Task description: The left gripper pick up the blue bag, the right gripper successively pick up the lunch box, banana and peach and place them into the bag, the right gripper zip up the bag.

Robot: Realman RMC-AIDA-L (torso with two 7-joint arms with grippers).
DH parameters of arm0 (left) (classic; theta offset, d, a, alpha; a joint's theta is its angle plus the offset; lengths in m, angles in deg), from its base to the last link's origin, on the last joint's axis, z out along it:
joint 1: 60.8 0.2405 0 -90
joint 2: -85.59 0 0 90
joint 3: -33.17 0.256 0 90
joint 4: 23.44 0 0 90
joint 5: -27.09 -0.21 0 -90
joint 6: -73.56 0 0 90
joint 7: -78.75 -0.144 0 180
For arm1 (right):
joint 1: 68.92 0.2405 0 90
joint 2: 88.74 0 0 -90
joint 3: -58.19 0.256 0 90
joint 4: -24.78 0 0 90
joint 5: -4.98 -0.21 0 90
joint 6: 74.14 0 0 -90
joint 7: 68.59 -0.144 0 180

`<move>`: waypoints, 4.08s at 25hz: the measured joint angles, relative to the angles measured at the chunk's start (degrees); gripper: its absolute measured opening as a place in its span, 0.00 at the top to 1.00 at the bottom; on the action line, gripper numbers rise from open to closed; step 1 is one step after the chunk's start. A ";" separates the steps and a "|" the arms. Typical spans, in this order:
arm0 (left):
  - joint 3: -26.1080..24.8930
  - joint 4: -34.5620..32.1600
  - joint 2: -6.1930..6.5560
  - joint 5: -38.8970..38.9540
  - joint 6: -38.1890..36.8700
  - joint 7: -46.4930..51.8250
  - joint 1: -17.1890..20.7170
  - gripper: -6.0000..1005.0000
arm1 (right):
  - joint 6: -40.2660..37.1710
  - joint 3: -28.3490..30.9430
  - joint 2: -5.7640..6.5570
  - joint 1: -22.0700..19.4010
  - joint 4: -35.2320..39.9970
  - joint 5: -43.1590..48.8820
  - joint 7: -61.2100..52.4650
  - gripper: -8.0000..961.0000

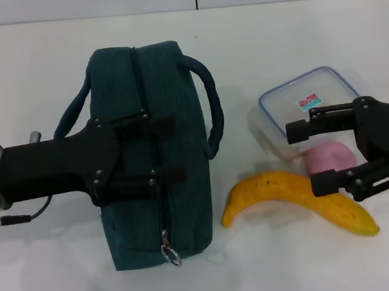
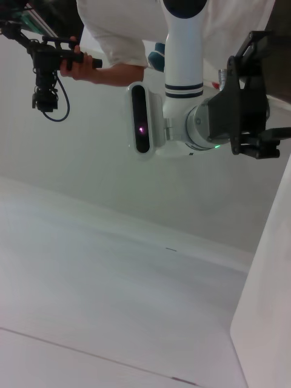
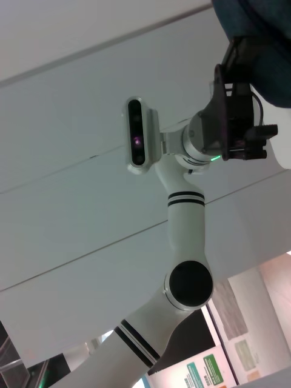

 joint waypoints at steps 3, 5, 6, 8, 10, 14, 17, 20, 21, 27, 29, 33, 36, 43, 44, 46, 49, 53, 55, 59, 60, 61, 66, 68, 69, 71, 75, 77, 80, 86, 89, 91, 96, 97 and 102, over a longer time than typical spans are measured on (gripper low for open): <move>0.02 -0.12 -0.04 -0.03 -0.07 0.02 0.02 0.16 | -0.01 -0.20 -0.02 0.03 0.00 -0.01 0.01 0.12; 0.03 -0.03 -0.04 -0.03 -0.08 0.00 0.03 0.16 | -0.02 -0.23 -0.03 -0.10 0.00 -0.01 0.21 0.12; 0.03 0.02 -0.04 -0.03 -0.09 -0.02 0.04 0.16 | -0.02 -0.23 -0.06 -0.20 0.00 -0.01 0.41 0.12; 0.04 0.05 -0.04 -0.03 -0.11 -0.02 0.05 0.16 | -0.01 -0.23 -0.09 -0.26 0.00 -0.02 0.58 0.12; 0.03 0.05 -0.04 -0.03 -0.12 0.00 0.05 0.16 | 0.14 -0.23 -0.10 -0.29 0.00 -0.02 0.69 0.12; 0.21 -1.51 -0.05 0.01 -0.63 2.70 -0.40 0.16 | 0.23 -0.23 -0.11 -0.31 0.00 -0.02 0.74 0.12; -2.34 -7.80 -0.07 0.29 -0.68 11.38 -0.53 0.16 | 0.46 0.06 0.06 -0.35 0.00 -0.03 0.85 0.12; -8.54 -16.47 0.10 -1.52 -0.19 22.56 -0.76 0.16 | 0.69 0.31 0.29 -0.35 0.00 -0.10 1.30 0.12; -10.23 -18.99 0.33 -2.64 -0.07 25.46 -0.91 0.16 | 0.73 0.31 0.32 -0.37 0.00 -0.10 1.49 0.12; -15.94 -30.43 2.00 -9.51 0.31 41.94 -1.25 0.16 | 1.85 0.60 0.90 -1.84 0.00 -0.52 2.87 0.12; -16.29 -33.41 2.29 -13.80 0.24 48.20 -1.13 0.16 | 2.04 0.89 1.13 -2.34 0.00 -0.53 2.91 0.12; -15.02 -42.15 1.10 -23.13 -0.04 59.23 -0.26 0.16 | 2.18 3.06 1.72 -3.62 0.01 -0.26 2.99 0.12; -11.87 -45.09 0.65 -25.75 -0.18 64.31 -0.13 0.17 | 2.53 3.35 1.98 -4.09 0.01 -0.34 3.02 0.12; -6.15 -43.59 0.81 -28.64 -0.18 69.57 -3.48 0.17 | 2.69 3.37 1.80 -5.00 -0.32 -0.43 4.27 0.12; -5.49 -43.39 0.75 -28.75 -0.19 69.75 -3.92 0.17 | 2.68 3.38 1.78 -5.32 -0.40 -0.53 4.48 0.12; -4.81 -42.80 0.63 -29.35 -0.17 70.26 -5.29 0.17 | 2.63 3.38 1.69 -5.76 -0.35 -0.55 4.74 0.12; -4.68 -41.06 0.56 -31.32 -0.02 70.49 -7.45 0.17 | 2.56 3.38 1.59 -6.21 -0.21 -0.41 4.79 0.12; -4.65 -37.53 0.14 -36.05 0.18 70.56 -11.00 0.17 | 2.64 3.31 1.54 -6.89 -0.74 -0.12 5.40 0.12; -4.71 -36.77 -0.04 -39.18 0.25 70.58 -12.54 0.17 | 2.74 3.32 1.49 -7.46 -0.78 -0.10 5.74 0.12; -4.73 -36.52 -0.07 -40.47 0.28 70.36 -13.84 0.21 | 2.76 3.37 1.47 -8.08 -0.80 -0.07 5.98 0.13; -4.74 -36.49 -0.04 -40.38 0.28 70.32 -13.97 0.23 | 2.76 3.37 1.47 -8.28 -0.80 -0.05 5.99 0.13; -4.83 -36.48 0.00 -40.30 0.29 70.34 -14.16 0.25 | 2.76 3.37 1.47 -8.51 -0.79 -0.04 5.99 0.13; -5.10 -36.49 0.09 -40.27 0.33 70.51 -14.41 0.42 | 2.76 3.09 1.47 -8.96 -0.80 0.01 6.00 0.14; -5.13 -36.51 0.10 -40.27 0.37 70.51 -14.41 0.51 | 2.76 2.96 1.47 -9.07 -0.80 0.05 5.98 0.14; -5.14 -36.51 0.11 -40.27 0.38 70.52 -14.40 0.55 | 2.75 2.90 1.47 -9.11 -0.79 0.18 5.96 0.14; -5.15 -36.50 0.11 -40.27 0.39 70.51 -14.27 0.62 | 2.74 2.86 1.47 -9.15 -0.79 0.59 5.87 0.15; -5.17 -36.51 0.05 -40.40 0.39 70.48 -14.09 0.84 | 2.72 2.85 1.45 -9.17 -0.80 1.20 5.75 0.15; -5.21 -36.58 0.02 -40.39 0.39 70.49 -14.03 0.93 | 2.71 2.87 1.41 -9.19 -0.81 1.37 5.66 0.16; -5.27 -36.59 -0.08 -40.36 0.39 70.49 -13.86 0.93 | 2.72 3.11 1.39 -9.13 -1.81 1.38 5.59 0.16; -5.37 -36.48 -0.56 -40.31 1.55 69.93 -12.90 0.94 | 4.82 3.79 0.82 -8.55 -7.98 -2.48 5.30 0.17; -5.31 -36.45 -0.83 -40.28 2.83 69.44 -12.00 0.94 | 9.33 7.24 0.08 -8.77 -14.23 -6.90 4.75 0.17; -5.29 -36.43 -1.02 -40.28 3.54 69.15 -11.40 0.94 | 14.52 13.02 -0.34 -9.22 -20.80 -10.17 3.39 0.18; -5.26 -36.25 -1.60 -40.28 4.13 67.33 -10.55 0.94 | 24.00 24.93 -0.68 -11.08 -29.84 -12.50 -1.59 0.18; -5.26 -36.17 -1.70 -40.29 4.19 66.97 -10.44 0.94 | 25.17 26.83 -0.96 -11.56 -30.36 -12.54 -2.02 0.19; -5.24 -35.91 -2.62 -40.29 5.03 65.18 -10.24 0.94 | 33.78 30.15 -1.41 -11.84 -35.05 -12.61 -5.39 0.19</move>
